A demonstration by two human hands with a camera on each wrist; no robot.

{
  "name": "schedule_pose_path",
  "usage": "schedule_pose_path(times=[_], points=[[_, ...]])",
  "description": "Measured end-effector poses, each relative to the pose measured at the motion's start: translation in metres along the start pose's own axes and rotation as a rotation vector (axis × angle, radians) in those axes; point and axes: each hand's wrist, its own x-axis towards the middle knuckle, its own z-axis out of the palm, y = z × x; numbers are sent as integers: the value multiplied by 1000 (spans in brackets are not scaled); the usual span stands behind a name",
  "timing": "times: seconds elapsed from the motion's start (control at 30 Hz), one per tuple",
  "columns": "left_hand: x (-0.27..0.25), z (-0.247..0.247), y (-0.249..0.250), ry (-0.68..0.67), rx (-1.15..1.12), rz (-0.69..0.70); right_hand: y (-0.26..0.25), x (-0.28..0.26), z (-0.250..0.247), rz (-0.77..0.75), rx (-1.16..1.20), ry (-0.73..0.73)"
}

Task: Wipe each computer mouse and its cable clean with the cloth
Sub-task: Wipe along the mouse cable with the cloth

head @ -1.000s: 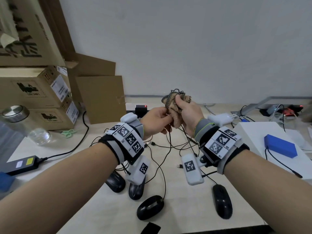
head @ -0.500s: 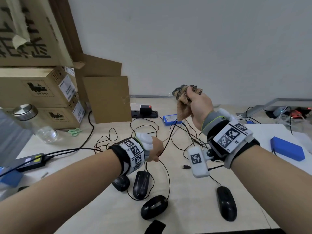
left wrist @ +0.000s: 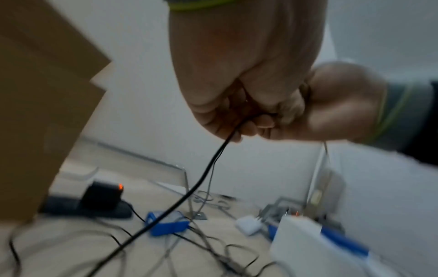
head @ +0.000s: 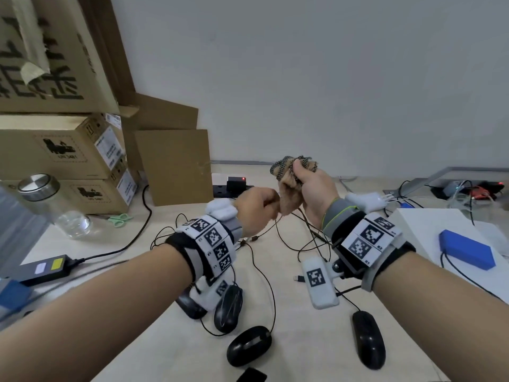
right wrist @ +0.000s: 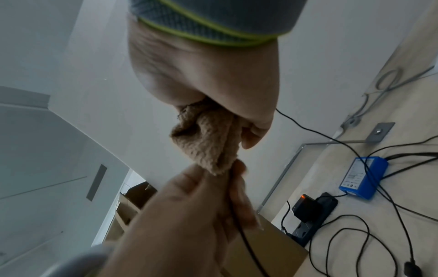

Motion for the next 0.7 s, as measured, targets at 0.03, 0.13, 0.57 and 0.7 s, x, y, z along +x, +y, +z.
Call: schedule_pose_path(times=[0.03,0.13,0.57,0.7], points=[[-2,-1,-3,-63,77,19,-3,2,0,-8,-1,17],[-12,3,-14,-358,414,63,-10,8,-5,-10,-1,87],[4,5,10,-121,-582,-293,6,7,-6,8,12,62],[7,5,14,47,-335,-172,8,7,-5,-3,-7,22]])
